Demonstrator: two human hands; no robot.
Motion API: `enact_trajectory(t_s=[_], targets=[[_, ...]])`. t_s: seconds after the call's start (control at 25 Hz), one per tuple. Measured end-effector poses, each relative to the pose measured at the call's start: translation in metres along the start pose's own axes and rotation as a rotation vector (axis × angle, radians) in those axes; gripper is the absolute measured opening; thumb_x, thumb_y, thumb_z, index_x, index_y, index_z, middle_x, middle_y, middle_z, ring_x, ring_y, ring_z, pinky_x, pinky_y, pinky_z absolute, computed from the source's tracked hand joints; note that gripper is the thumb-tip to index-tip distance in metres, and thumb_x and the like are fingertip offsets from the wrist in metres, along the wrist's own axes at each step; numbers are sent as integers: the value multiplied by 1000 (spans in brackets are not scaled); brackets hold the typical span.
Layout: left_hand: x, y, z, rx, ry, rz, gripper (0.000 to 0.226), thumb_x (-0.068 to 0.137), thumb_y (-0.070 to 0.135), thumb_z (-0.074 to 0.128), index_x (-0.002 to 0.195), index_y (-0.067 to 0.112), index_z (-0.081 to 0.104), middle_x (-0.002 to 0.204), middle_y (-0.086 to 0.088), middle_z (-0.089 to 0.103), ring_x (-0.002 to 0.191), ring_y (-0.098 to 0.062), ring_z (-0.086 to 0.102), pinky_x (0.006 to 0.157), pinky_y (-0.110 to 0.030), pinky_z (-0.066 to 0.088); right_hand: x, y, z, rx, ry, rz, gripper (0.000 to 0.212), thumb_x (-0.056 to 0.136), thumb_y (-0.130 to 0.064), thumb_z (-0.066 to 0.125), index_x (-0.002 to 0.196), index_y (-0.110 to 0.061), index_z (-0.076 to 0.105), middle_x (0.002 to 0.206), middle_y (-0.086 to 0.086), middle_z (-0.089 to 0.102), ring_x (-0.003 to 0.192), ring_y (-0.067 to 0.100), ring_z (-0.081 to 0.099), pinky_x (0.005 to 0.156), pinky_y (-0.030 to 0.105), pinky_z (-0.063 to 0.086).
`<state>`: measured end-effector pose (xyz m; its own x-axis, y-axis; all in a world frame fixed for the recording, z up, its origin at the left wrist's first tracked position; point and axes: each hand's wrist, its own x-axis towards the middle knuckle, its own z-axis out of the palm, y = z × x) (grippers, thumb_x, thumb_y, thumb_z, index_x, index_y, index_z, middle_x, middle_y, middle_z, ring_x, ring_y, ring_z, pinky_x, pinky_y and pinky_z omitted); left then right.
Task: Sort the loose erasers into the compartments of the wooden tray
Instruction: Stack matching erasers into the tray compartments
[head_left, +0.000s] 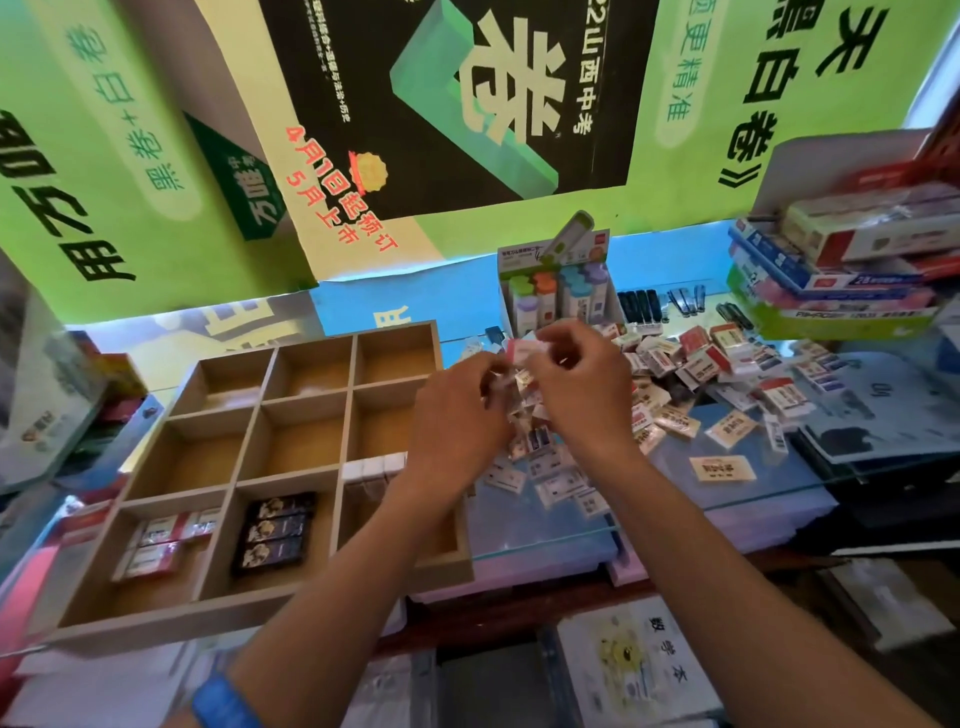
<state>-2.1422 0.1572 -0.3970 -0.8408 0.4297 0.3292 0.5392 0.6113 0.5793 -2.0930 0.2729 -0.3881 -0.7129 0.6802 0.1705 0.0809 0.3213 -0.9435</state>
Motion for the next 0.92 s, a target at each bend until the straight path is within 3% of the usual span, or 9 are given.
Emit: enact_trajectory(t_s=[0.12,0.2,0.28,0.4,0.52,0.68,0.76,0.84,0.92], targets=[[8,22,-11,-662,78,-439,20,102,15,48,109,20,65,109,-3,66,87,-13,65,70,-27,56,3,-14,-34,824,128,470,12,92,-9,53,95,-10,65,95,11,69,81,23,67,61,28,57],[20,36,-16,-1094,73,-747,20,99,12,43,99,15,63,88,-8,60,67,-14,63,56,-27,53,11,-14,-55,1046,141,629,6,91,-8,51,90,-6,57,88,14,61,73,23,62,58,29,57],[36,44,-14,-1079,37,-797,14,96,23,52,86,15,58,73,-2,51,50,-10,54,47,-21,41,14,-11,-69,929,110,649,8,89,-9,55,82,-9,52,75,6,52,54,13,51,44,22,46],[63,35,13,-411,-78,-479,26,84,40,71,91,16,63,89,-1,65,78,-18,64,66,-29,53,12,1,-79,637,21,578,15,88,-9,58,76,-14,49,64,-1,43,41,8,28,35,17,21],[75,28,32,-126,-231,-386,42,79,48,75,89,9,65,91,-7,70,84,-26,69,77,-41,60,4,5,-87,494,-126,481,5,91,-8,61,90,-13,59,58,-3,51,41,9,28,36,17,20],[77,27,29,-126,-262,-371,45,74,47,83,69,10,56,70,-7,63,66,-22,65,61,-34,55,3,4,-88,306,-131,399,6,91,-9,65,90,-15,64,66,-2,58,36,4,34,34,19,25],[71,27,16,-250,-219,-429,51,75,53,80,68,9,55,66,-5,55,52,-15,48,50,-28,38,7,2,-83,257,-117,342,5,90,-10,65,91,-16,64,75,1,60,36,0,41,35,17,30],[64,24,1,-712,-241,-648,44,81,50,75,85,9,59,77,-6,59,44,-9,34,43,-22,30,17,-2,-73,160,-97,228,6,92,-15,65,96,-18,65,87,-1,64,53,1,54,44,19,42],[52,20,-17,-1215,-333,-791,27,91,33,66,102,11,54,82,-9,67,40,-5,30,37,-15,26,36,-4,-56,-235,-124,-18,19,94,-24,62,112,-25,63,103,-5,65,81,12,63,67,27,51]])
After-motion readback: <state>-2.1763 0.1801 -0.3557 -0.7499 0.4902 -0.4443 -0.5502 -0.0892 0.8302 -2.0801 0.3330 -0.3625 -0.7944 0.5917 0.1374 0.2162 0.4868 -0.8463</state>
